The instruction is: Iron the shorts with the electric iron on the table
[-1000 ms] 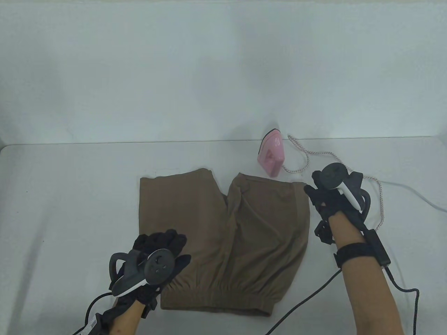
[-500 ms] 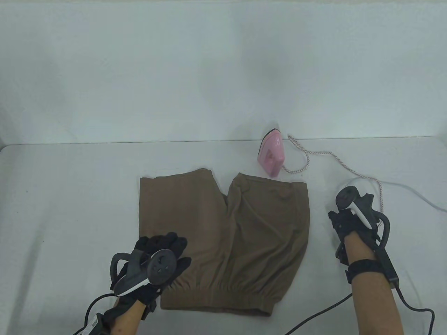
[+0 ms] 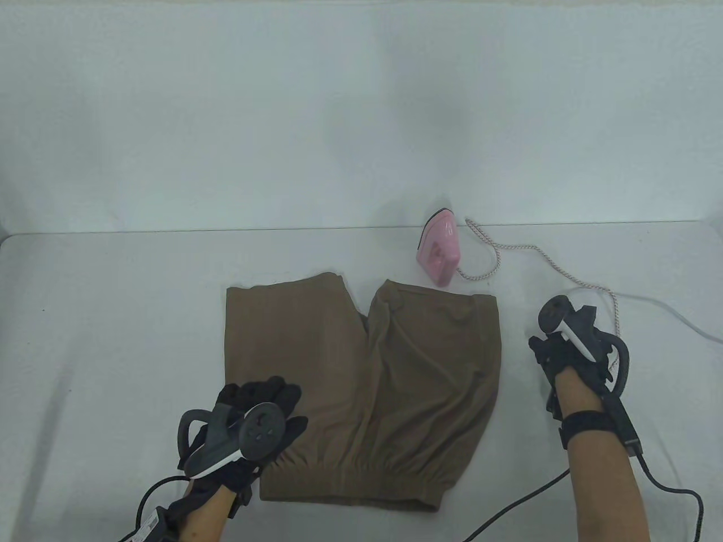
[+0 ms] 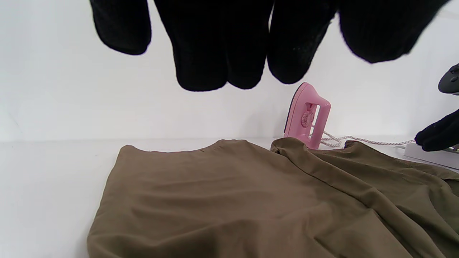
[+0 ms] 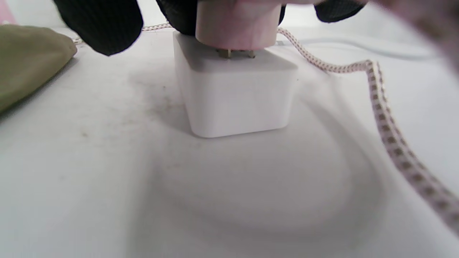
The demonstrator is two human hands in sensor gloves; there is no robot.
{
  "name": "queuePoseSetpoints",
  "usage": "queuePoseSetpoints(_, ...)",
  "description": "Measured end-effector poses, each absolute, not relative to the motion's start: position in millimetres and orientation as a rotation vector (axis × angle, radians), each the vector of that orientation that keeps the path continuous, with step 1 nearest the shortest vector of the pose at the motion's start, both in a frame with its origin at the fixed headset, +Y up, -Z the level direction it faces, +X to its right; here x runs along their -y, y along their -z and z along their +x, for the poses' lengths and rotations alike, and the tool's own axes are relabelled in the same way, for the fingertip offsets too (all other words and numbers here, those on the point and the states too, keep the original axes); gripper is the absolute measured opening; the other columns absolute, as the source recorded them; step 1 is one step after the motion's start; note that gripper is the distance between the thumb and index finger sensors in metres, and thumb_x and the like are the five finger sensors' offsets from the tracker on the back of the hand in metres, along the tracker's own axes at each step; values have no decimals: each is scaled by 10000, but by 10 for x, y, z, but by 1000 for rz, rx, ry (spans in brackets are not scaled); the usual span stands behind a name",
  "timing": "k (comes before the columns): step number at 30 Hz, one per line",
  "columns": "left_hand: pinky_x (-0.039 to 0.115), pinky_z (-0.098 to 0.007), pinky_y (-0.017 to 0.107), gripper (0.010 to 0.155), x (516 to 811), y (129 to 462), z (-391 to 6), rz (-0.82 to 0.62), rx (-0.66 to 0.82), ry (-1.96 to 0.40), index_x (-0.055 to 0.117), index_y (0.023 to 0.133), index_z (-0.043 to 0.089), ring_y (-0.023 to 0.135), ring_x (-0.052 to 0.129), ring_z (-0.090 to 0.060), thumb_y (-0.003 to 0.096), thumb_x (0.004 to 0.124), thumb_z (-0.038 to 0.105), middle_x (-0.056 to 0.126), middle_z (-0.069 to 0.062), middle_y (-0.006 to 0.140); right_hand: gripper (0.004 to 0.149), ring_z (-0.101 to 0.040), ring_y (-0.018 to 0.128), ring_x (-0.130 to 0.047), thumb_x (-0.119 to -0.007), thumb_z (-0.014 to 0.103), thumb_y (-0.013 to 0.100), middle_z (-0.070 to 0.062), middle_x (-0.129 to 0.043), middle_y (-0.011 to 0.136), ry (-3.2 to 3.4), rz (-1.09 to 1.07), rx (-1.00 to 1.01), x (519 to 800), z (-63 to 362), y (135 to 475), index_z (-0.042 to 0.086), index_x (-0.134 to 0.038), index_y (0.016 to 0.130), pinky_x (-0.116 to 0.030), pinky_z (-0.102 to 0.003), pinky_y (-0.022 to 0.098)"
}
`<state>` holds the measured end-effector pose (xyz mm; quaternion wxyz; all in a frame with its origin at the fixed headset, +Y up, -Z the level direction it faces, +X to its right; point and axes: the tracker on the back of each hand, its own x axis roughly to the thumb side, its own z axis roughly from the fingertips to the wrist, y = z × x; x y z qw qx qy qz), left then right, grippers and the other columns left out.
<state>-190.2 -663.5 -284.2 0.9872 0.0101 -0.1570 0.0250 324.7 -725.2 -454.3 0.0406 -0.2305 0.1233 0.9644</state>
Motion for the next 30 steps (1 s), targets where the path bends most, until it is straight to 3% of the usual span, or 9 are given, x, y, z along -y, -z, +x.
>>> queuePoseSetpoints(15, 602, -638, 744, 610, 6643, 2845, -1875, 1, 329, -46, 706, 1031, 339, 972, 825, -302, 487, 726, 616, 736, 15, 1109, 637, -261, 1069, -690, -743, 621, 509, 71, -673, 1117, -2947, -737, -315, 7226, 3246, 4573, 334, -624, 1065, -596, -609, 739)
queuePoseSetpoints(23, 601, -637, 744, 609, 6638, 2843, -1860, 9, 334, -52, 708, 1029, 337, 972, 826, -302, 488, 726, 616, 736, 17, 1108, 667, -308, 1109, -586, -711, 628, 525, 53, -575, 1164, -2891, -707, -433, 7194, 3263, 4575, 341, -544, 1104, -541, -630, 750)
queuePoseSetpoints(30, 605, -637, 743, 614, 6602, 2824, -1824, 26, 333, -54, 705, 1032, 339, 969, 830, -301, 486, 730, 618, 737, 15, 1109, 641, -361, 1083, -615, -715, 616, 517, 7, -629, 1153, -2866, -641, -133, 6852, 3157, 4451, 340, -603, 1084, -561, -633, 732)
